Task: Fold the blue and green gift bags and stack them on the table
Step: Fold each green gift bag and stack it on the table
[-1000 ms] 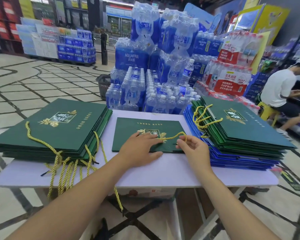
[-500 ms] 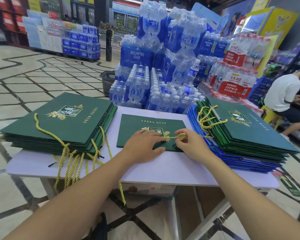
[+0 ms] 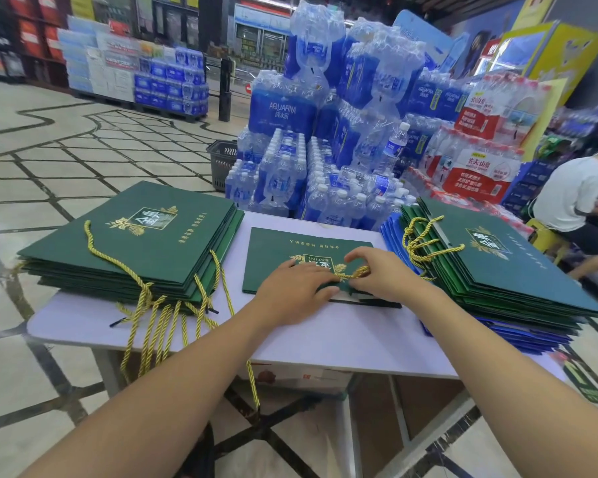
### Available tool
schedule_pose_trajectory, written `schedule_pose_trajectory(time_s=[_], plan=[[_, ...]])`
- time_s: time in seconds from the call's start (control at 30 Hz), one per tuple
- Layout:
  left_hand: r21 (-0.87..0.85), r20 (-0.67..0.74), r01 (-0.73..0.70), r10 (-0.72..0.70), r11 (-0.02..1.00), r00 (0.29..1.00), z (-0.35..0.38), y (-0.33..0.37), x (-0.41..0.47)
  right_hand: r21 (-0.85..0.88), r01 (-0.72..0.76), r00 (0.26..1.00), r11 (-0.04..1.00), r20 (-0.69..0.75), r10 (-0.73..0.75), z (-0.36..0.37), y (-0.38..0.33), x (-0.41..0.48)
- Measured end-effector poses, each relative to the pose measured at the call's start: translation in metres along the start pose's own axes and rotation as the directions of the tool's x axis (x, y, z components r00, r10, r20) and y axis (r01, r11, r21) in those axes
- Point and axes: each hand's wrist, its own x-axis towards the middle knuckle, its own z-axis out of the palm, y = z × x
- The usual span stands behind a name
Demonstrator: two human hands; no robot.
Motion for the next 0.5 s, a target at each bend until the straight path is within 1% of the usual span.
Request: schedule_pose_trajectory(time_s=[0.1,0.23,0.27,0.3,0.33,0.4,0.43,0.47,0.5], plan=[[-0.031,0.004,0.041,-0.041,0.999,0.999,0.002,-0.003,0.001,0.020,0.021,0.999,1.000,-0.048,-0.020,0.000,0.003,-0.001],[-0.111,-0.015,0.072,-0.074,0.991,0.997,0.001,-0.004,0.003,0.115,0.045,0.997,0.992,-0.070,-0.037,-0.008,0.003,-0.010],[-0.135,-0.018,0.078,-0.081,0.988,0.997,0.001,-0.004,0.003,0.126,0.056,0.992,0.990,-0.115,-0.041,-0.011,0.003,-0.014],[-0.157,-0.023,0.088,-0.092,0.984,0.995,0.001,-0.005,0.003,0.131,0.076,0.979,0.988,-0.200,-0.049,-0.012,0.002,-0.019],[-0.178,-0.022,0.103,-0.109,0.979,0.994,0.002,-0.006,0.004,0.134,0.105,0.949,0.985,-0.309,-0.060,-0.012,0.001,-0.024],[-0.205,-0.016,0.129,-0.135,0.970,0.991,0.004,-0.008,0.005,0.129,0.139,0.858,0.982,-0.510,-0.054,-0.007,-0.002,-0.036],[-0.210,-0.016,0.136,-0.143,0.968,0.990,0.006,-0.009,0.006,0.133,0.118,0.841,0.984,-0.540,-0.028,-0.005,-0.004,-0.041],[-0.211,-0.021,0.141,-0.149,0.967,0.989,0.007,-0.009,0.006,0.135,0.077,0.856,0.988,-0.517,0.004,-0.003,-0.008,-0.046],[-0.213,-0.028,0.145,-0.154,0.966,0.988,0.007,-0.010,0.006,0.143,0.019,0.893,0.990,-0.447,0.047,0.001,-0.011,-0.049]])
